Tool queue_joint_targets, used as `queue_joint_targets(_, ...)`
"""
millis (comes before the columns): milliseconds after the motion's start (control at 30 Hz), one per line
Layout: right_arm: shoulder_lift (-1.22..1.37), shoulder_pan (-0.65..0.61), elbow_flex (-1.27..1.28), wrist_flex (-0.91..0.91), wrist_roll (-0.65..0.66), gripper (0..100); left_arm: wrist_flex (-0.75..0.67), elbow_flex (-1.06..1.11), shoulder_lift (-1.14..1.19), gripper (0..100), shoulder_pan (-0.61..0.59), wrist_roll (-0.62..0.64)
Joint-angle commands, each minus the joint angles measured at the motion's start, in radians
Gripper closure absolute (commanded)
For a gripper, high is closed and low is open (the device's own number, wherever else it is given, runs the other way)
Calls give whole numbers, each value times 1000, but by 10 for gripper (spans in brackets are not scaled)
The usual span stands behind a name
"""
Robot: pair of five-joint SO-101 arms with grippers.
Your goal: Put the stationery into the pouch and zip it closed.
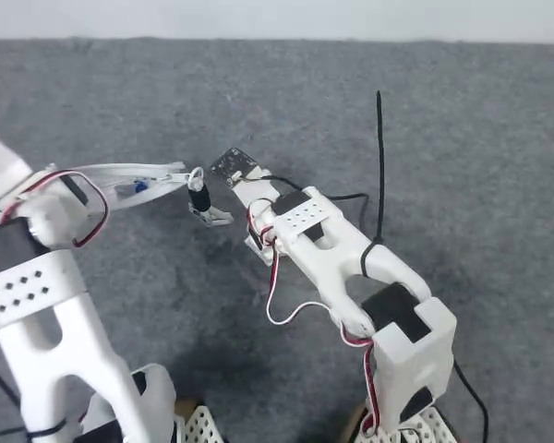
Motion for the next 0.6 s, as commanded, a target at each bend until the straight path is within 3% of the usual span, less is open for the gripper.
queue_joint_targets(0,-10,12,-49,13,14,913,-34,-24,-14,990,-9,12)
queue_joint_targets(567,-21,13,-49,22,6,992,-34,-24,-14,990,-9,12)
